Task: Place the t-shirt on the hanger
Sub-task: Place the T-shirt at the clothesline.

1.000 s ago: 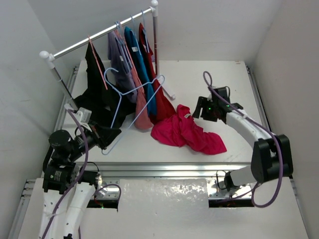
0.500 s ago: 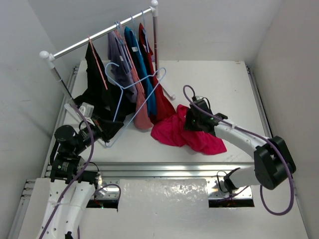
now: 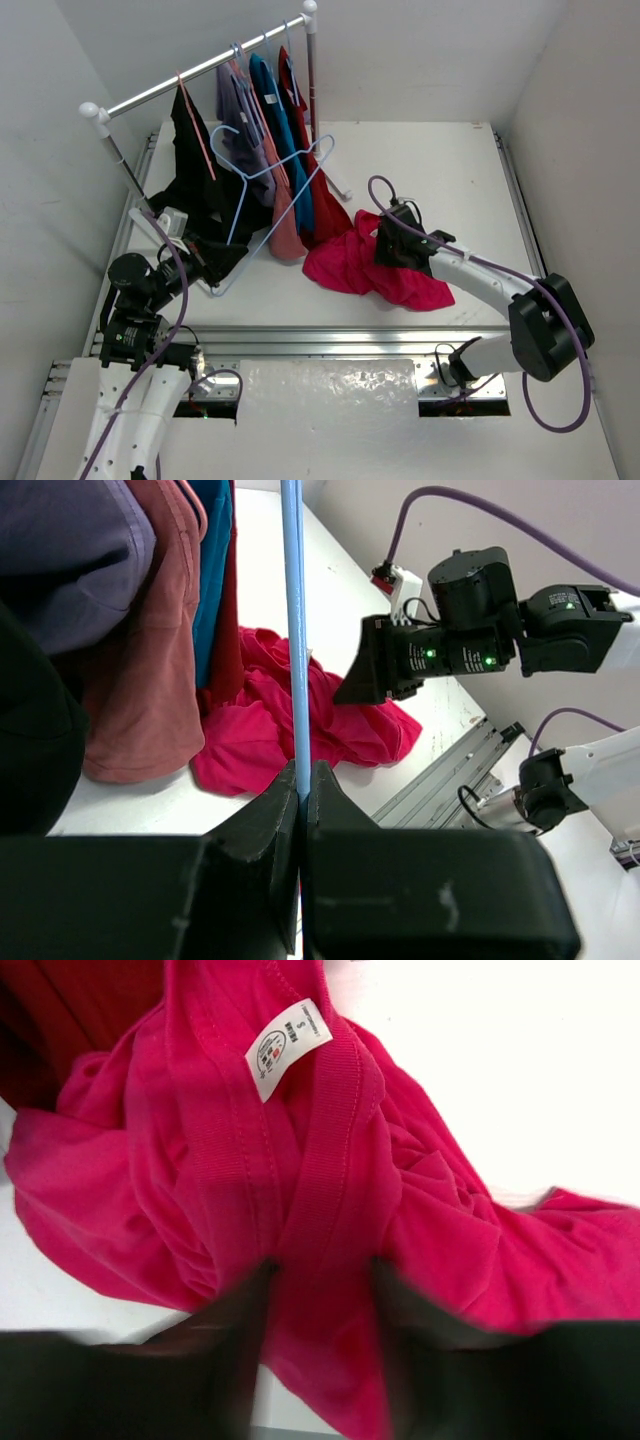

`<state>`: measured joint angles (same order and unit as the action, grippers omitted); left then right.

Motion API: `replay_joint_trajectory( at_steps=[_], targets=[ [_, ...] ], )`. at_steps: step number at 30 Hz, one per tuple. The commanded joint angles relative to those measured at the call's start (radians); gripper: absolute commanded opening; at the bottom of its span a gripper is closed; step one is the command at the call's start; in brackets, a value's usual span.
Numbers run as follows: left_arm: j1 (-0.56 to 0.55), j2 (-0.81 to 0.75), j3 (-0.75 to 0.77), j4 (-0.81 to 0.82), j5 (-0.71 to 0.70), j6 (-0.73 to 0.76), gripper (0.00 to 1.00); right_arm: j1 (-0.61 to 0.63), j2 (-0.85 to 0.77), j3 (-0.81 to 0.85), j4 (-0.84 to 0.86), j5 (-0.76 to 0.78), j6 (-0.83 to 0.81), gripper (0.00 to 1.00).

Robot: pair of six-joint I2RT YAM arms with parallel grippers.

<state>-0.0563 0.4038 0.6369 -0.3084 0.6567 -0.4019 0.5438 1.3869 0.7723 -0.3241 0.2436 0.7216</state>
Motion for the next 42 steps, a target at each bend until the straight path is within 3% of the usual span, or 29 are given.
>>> replay_joint_trajectory(
  at_steps=[1,2,4,10,11,13,14,15,22,24,26,27,28,30,33,37,42],
  targets=[
    [0.013,0.000,-0.003,0.072,0.018,-0.005,0.00,0.001,-0.011,0.015,0.003,0.026,0.013,0.50],
    [0.013,0.000,-0.003,0.072,0.018,-0.005,0.00,0.002,-0.014,0.019,0.005,0.026,0.015,0.55],
    [0.013,0.001,-0.003,0.071,0.018,-0.005,0.00,0.001,-0.019,0.033,0.013,0.025,0.000,0.55],
    [0.013,-0.002,-0.005,0.069,0.017,-0.005,0.00,-0.005,0.044,0.082,-0.006,0.001,-0.039,0.37],
    [0.013,-0.003,-0.003,0.068,0.017,-0.006,0.00,-0.004,0.053,0.078,-0.001,-0.013,-0.040,0.26],
    [0.012,-0.006,-0.005,0.068,0.015,-0.005,0.00,-0.004,0.043,0.036,0.031,-0.033,-0.039,0.18],
    [0.012,-0.006,-0.005,0.068,0.015,-0.005,0.00,-0.004,0.032,0.021,0.037,-0.047,-0.042,0.06],
    [0.010,-0.005,-0.005,0.068,0.015,-0.005,0.00,-0.004,0.005,0.007,0.039,-0.059,-0.042,0.02],
    [0.012,0.003,-0.005,0.066,0.012,-0.005,0.00,0.071,-0.222,-0.155,0.068,-0.398,-0.013,0.00],
    [0.012,0.006,-0.003,0.066,0.011,-0.006,0.00,0.082,-0.284,-0.157,0.031,-0.457,-0.030,0.06],
    [0.012,0.012,-0.005,0.066,0.011,-0.006,0.00,0.082,-0.316,-0.146,-0.002,-0.434,-0.053,0.30],
    [0.012,0.012,-0.003,0.066,0.009,-0.006,0.00,0.081,-0.336,-0.124,-0.053,-0.344,-0.071,0.50],
    [0.012,0.013,-0.003,0.066,0.006,-0.006,0.00,0.077,-0.339,-0.107,-0.079,-0.273,-0.077,0.54],
    [0.012,0.012,-0.003,0.063,0.001,-0.006,0.00,0.064,-0.336,-0.047,-0.107,-0.132,-0.120,0.58],
    [0.012,0.012,-0.003,0.060,-0.005,-0.006,0.00,-0.006,-0.272,0.040,-0.087,-0.069,-0.186,0.56],
    [0.010,0.018,-0.002,0.057,-0.006,-0.005,0.00,-0.194,-0.070,0.128,-0.015,-0.235,-0.221,0.53],
    [0.006,0.023,-0.002,0.055,-0.008,-0.005,0.00,-0.225,0.182,0.318,-0.049,-0.332,-0.301,0.52]
  ],
)
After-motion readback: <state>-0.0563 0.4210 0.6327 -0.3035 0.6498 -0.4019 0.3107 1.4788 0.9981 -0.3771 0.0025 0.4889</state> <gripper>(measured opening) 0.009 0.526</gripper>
